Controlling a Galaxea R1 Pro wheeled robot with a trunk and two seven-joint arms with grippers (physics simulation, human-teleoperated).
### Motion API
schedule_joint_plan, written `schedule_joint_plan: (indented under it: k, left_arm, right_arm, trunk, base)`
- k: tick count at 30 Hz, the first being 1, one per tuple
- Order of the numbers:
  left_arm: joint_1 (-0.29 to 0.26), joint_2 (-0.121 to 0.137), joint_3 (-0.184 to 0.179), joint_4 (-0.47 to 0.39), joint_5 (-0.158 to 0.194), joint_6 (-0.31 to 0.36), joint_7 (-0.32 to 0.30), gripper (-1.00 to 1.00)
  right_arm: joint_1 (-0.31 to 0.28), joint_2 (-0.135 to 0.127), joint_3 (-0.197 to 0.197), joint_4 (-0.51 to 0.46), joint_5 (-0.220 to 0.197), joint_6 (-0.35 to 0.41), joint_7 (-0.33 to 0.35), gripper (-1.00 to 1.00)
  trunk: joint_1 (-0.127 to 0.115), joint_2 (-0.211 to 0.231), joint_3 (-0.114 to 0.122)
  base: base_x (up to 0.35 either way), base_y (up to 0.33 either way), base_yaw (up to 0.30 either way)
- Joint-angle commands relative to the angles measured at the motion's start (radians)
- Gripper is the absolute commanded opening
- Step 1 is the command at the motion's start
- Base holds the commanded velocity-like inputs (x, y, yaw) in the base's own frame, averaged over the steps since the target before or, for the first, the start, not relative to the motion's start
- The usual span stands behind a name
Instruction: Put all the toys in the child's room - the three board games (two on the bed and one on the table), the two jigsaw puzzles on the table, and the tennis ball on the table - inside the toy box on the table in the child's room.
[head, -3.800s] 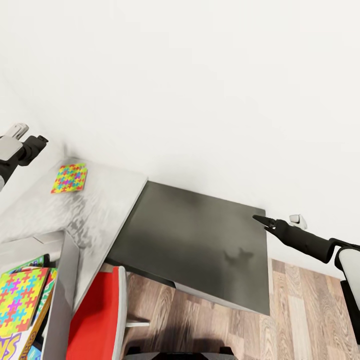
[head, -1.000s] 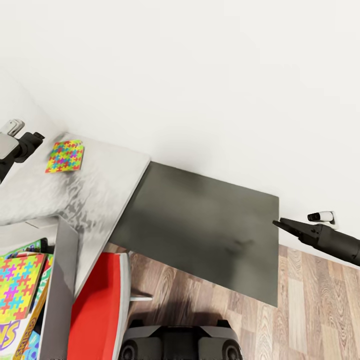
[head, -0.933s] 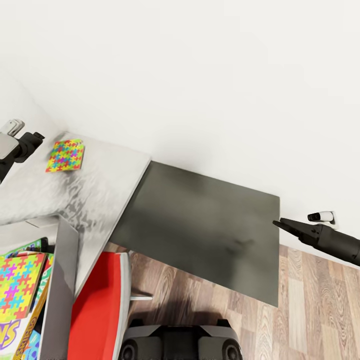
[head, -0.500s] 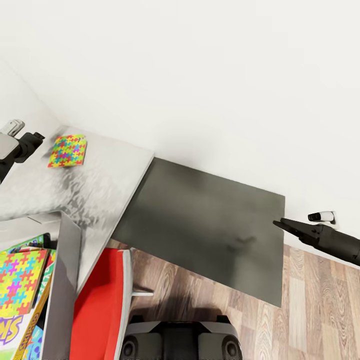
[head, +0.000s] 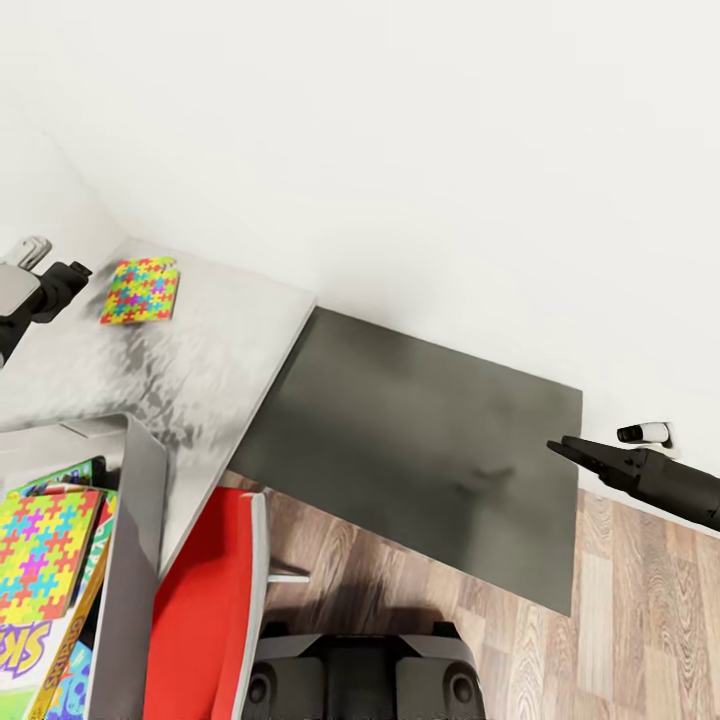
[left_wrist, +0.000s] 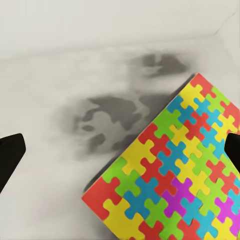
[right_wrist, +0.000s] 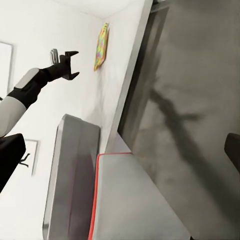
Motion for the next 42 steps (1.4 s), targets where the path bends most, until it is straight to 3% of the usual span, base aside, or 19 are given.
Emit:
schedule_joint_plan:
  k: [1, 15, 42]
  left_arm:
    - [-0.004, -0.001, -0.005, -0.002, 0.007, 0.005, 0.006, 1.0]
    - [-0.035, -0.013, -0.007, -0.002, 0.008, 0.006, 0.006, 1.0]
    - [-0.042, -0.024, -0.008, -0.002, 0.008, 0.006, 0.006, 1.0]
  right_arm:
    - [-0.001, 0.0, -0.001, 0.0, 0.003, 0.004, 0.005, 1.0]
    - [-0.001, 0.009, -0.005, 0.0, 0.003, 0.004, 0.005, 1.0]
    - [-0.001, 0.014, -0.006, 0.0, 0.003, 0.004, 0.006, 1.0]
  trunk:
    - [0.0, -0.002, -0.003]
    - [0.0, -0.002, -0.013]
    - [0.0, -0.002, -0.014]
  base:
    - [0.0, 0.0, 0.056]
    - [0.0, 0.0, 0.025]
    - [0.0, 0.0, 0.002]
